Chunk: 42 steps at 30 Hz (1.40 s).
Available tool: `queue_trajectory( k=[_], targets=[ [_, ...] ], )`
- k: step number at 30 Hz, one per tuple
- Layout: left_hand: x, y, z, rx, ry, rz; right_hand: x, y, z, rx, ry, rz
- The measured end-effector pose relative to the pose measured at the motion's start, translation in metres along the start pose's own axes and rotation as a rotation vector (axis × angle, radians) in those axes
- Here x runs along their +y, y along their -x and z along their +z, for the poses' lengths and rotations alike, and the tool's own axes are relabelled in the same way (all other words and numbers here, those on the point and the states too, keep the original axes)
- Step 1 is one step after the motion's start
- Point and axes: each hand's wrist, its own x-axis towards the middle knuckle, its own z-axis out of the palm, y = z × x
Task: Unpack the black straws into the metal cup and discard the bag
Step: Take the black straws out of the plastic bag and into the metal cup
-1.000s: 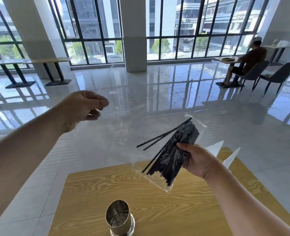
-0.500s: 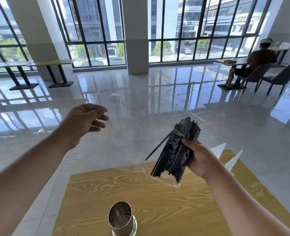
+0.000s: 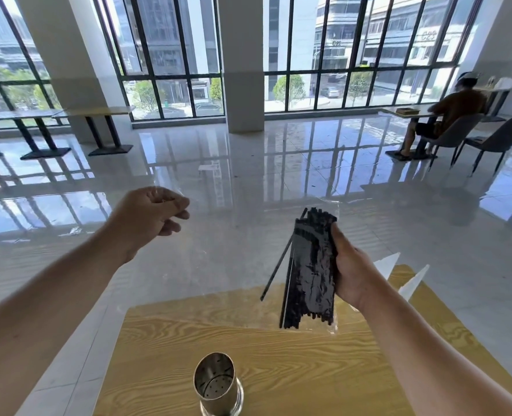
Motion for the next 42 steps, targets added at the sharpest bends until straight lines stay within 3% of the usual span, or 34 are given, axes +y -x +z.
queue_trajectory(
  k=[6, 34, 42],
  targets=[
    [-0.022, 0.002, -0.008, 0.024, 0.058, -0.055, -0.008, -0.001, 0.001, 0.071, 0.077, -0.048],
    [-0.072, 0.017, -0.012, 0.013, 0.129, -0.154, -0.030, -0.004, 0.008, 0.054, 0.360, -0.172],
    [-0.074, 0.026, -0.006, -0.018, 0.144, -0.178, -0.041, -0.013, 0.018, 0.153, 0.737, -0.459]
  ],
)
